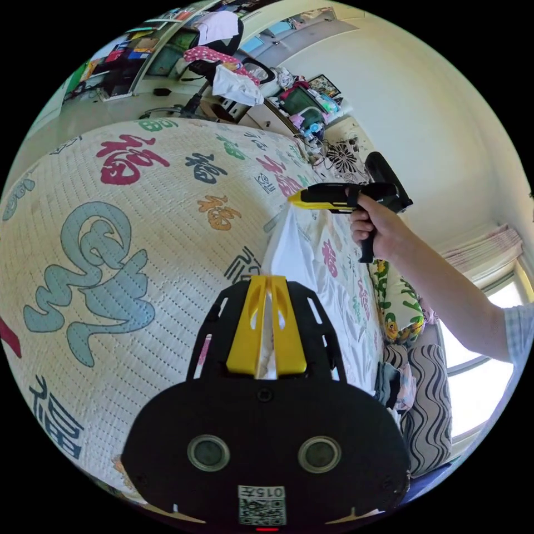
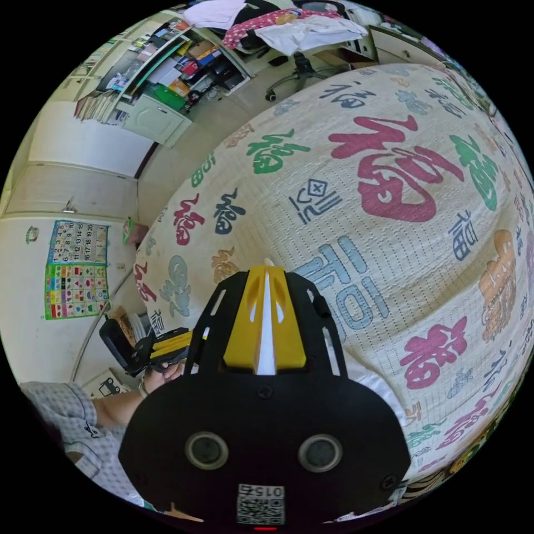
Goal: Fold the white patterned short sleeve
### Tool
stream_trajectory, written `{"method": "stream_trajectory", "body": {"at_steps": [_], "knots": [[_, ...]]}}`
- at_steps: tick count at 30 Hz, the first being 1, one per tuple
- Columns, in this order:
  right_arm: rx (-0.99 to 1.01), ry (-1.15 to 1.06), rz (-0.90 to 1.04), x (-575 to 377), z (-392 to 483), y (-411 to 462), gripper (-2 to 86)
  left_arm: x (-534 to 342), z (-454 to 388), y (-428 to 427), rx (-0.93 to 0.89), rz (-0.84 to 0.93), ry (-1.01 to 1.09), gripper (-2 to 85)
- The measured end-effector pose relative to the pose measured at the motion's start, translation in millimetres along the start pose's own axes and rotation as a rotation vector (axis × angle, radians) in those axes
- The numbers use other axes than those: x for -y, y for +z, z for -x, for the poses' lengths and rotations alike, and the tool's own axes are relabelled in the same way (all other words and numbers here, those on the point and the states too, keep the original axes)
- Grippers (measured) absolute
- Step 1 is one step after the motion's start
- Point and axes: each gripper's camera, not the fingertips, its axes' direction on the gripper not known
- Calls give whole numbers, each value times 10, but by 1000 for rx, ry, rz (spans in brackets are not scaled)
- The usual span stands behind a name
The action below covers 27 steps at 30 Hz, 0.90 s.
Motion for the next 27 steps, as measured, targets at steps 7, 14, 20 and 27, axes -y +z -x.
{"method": "stream_trajectory", "body": {"at_steps": [7, 14, 20, 27], "knots": [[36, 21, -225, -1244, -183, -877, -4, -169, -457, -139, -140, 46, 216, -5], [31, 367, -260, -3087, -709, -1002, 2, -781, -1196, 321, -168, 315, 511, 2], [104, 565, -139, -3975, -1008, -676, 21, -1357, -1231, 975, -93, 575, 524, 42], [123, 461, -248, -4053, -1110, -1289, 57, -1140, -1133, 935, -155, 455, 411, 56]]}}
